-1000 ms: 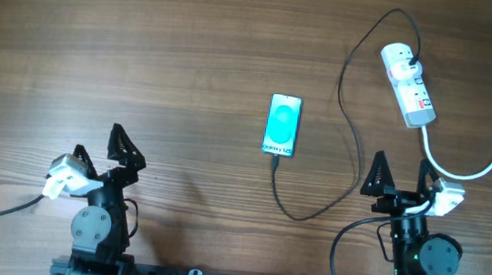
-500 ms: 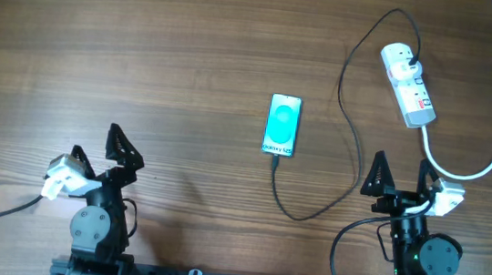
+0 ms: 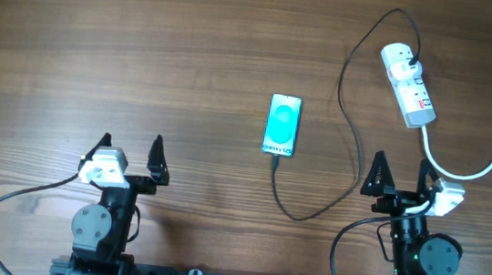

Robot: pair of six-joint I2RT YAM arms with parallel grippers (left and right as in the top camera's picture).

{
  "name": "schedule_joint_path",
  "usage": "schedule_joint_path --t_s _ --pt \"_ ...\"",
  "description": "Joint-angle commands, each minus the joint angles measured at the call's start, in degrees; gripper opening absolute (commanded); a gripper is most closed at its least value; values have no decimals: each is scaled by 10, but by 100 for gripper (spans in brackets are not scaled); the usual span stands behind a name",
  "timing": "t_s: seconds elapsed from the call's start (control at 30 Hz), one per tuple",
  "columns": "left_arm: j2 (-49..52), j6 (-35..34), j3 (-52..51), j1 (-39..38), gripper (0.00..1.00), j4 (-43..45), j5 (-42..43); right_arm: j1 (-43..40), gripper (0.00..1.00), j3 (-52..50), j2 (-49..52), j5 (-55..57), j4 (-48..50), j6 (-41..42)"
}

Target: Plug charger to phone and switch on socket

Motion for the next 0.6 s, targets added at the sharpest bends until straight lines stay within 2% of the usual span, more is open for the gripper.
schedule_joint_path --t_s 0.0,0.57 --pt "-5 16 -1 4 100 -2 21 3 100 -1 -7 12 1 -11" --pt "-5 16 -1 3 100 -3 21 3 100 -1 -8 12 2 -11"
